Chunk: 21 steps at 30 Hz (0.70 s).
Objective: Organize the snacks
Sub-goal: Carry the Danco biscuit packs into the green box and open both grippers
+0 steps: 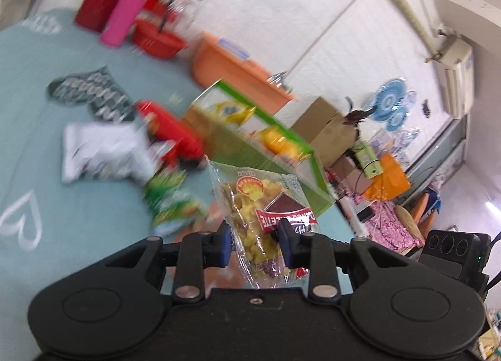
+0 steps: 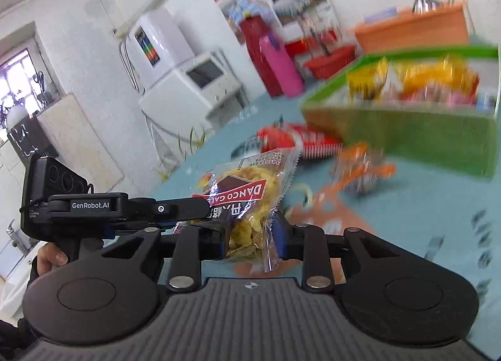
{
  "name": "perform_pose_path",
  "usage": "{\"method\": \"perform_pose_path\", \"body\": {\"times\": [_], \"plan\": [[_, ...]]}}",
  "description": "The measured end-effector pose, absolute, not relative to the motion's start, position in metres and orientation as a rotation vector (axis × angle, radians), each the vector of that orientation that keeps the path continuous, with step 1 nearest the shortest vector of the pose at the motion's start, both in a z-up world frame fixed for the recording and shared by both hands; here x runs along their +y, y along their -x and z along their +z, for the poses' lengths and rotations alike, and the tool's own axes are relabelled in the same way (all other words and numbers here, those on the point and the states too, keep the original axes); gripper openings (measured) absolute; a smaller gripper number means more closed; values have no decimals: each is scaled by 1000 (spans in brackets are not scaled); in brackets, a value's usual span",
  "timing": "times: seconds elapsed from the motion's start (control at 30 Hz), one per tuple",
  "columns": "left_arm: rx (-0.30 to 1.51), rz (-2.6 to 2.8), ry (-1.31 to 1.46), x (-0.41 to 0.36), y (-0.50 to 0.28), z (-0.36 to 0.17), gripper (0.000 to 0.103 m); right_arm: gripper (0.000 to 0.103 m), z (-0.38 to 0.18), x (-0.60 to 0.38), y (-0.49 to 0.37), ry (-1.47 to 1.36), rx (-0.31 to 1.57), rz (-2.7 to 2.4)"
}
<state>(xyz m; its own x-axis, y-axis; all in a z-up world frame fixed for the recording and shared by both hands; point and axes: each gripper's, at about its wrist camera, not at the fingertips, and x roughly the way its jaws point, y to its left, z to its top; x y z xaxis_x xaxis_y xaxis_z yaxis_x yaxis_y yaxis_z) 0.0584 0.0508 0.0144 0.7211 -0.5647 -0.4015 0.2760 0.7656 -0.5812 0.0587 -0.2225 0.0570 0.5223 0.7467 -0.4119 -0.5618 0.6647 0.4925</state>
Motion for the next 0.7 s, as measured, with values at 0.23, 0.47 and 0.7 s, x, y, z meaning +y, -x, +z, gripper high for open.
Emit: {"method": "perform_pose_path", "body": {"times": [0.23,0.47,0.7], "plan": [[510,-591,457,14,-122,55,0,50,94,-248,-89,-300,471,689],[511,-658,457,-10,-187,57,0,50,100,-269,-132,-319,411,575],[563,-654,426,-24,-235,36,0,50,75,-282,-164,-350,462,514]]}}
